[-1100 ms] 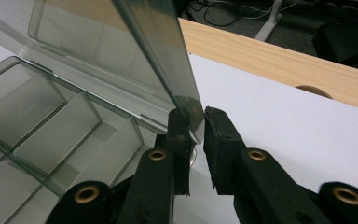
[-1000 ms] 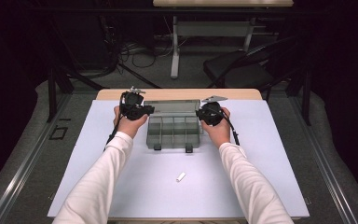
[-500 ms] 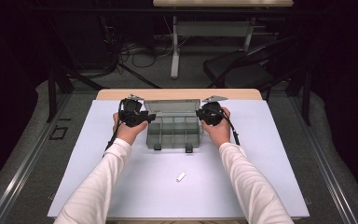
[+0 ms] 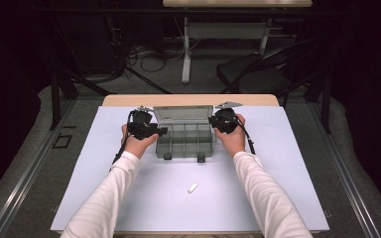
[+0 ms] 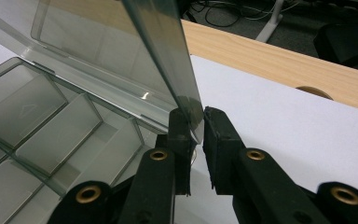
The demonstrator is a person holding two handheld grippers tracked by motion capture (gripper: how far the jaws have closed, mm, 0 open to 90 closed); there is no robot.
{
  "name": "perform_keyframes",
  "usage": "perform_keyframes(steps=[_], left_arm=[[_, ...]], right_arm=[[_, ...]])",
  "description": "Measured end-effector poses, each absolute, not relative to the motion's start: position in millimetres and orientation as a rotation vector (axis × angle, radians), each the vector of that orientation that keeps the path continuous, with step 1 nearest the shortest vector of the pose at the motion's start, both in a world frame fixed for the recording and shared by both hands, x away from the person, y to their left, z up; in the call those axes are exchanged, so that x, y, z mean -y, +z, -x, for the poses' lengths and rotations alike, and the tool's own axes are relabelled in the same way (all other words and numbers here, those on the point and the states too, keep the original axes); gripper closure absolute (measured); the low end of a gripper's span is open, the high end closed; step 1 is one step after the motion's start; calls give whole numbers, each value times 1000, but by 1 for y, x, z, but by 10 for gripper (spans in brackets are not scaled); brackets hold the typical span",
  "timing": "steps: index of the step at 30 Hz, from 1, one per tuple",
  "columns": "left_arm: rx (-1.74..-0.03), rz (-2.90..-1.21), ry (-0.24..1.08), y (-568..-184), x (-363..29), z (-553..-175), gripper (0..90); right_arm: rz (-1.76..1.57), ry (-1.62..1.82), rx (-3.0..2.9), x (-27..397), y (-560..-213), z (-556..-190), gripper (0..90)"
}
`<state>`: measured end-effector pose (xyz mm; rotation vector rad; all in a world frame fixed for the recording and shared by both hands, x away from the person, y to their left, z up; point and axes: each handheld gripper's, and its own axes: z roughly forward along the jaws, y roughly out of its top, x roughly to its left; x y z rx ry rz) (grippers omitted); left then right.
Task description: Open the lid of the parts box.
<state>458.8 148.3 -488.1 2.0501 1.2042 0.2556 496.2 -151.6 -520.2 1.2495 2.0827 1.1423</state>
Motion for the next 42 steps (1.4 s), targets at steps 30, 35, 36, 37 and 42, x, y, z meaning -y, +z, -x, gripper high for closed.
perform_keyframes(steps=[30, 35, 36, 37, 42], left_arm=[[-1251, -2105, 290, -539, -148, -450, 489], [-1234, -2122, 308, -546, -146, -450, 510], [-1227, -2131, 315, -548, -146, -450, 515], [-1226, -2134, 316, -550, -146, -450, 519], [-1207, -2139, 338, -555, -147, -449, 546]], right_arm=[[-1245, 1140, -2081, 152, -521, -496, 813], [-1244, 1138, -2077, 151, -521, -496, 814], [-1245, 1140, -2075, 151, -521, -496, 814], [-1247, 1141, -2074, 151, -521, -495, 814], [-1251, 1140, -2068, 151, -521, -495, 815]])
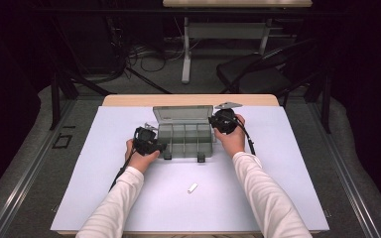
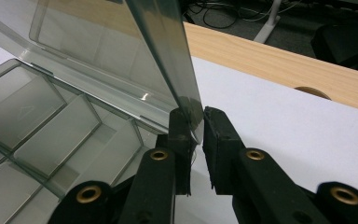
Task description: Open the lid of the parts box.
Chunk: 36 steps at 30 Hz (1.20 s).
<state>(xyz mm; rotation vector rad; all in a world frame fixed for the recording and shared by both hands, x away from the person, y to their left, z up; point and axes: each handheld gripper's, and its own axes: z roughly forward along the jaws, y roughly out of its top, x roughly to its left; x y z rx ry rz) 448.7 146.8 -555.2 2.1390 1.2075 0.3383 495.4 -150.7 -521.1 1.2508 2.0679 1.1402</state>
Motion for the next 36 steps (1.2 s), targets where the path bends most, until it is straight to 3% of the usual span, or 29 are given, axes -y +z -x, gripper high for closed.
perform_keyframes(steps=[36], left_arm=[[-1167, -2158, 361, -556, -148, -446, 564]], right_arm=[[-1399, 1140, -1978, 144, -517, -497, 836]])
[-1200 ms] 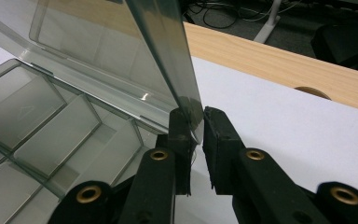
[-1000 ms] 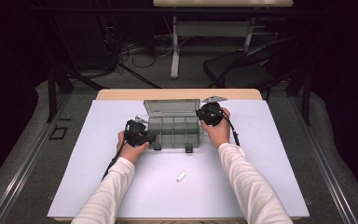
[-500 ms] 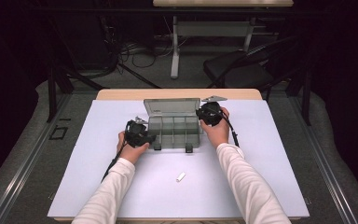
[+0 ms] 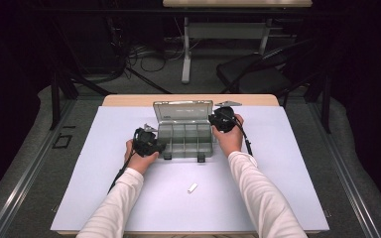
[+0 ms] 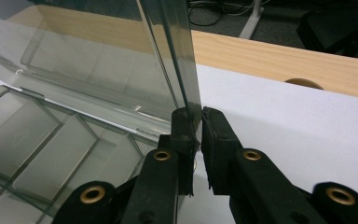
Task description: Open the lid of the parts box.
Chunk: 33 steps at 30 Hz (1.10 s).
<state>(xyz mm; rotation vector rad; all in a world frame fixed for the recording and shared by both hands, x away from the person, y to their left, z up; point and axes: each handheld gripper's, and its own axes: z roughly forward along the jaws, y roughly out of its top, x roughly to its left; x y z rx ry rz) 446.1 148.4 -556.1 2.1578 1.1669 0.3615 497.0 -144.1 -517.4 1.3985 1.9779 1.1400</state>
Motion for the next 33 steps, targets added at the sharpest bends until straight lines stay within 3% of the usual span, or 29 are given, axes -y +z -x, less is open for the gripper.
perform_keyframes(steps=[33], left_arm=[[-1168, -2157, 364, -556, -148, -446, 567]], right_arm=[[-1615, 1068, -1874, 132, -513, -516, 871]])
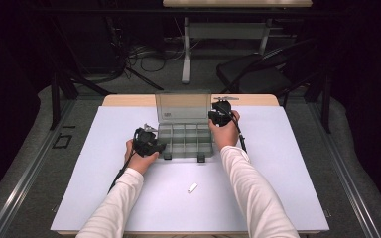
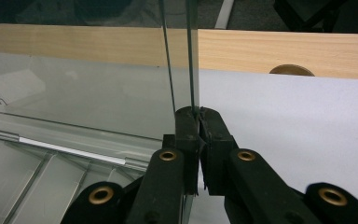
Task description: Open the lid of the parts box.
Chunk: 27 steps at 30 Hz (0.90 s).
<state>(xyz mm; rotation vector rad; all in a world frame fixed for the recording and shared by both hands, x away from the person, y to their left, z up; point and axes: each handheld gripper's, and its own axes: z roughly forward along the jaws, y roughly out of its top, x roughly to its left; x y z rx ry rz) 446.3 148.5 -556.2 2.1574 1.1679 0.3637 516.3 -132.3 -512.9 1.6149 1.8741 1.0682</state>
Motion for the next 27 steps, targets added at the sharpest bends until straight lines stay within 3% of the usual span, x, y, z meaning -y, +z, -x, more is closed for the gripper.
perform_keyframes(steps=[27], left_arm=[[-1168, -2148, 360, -557, -149, -447, 579]], right_arm=[[-1670, 1061, -1870, 132, -517, -528, 878]])
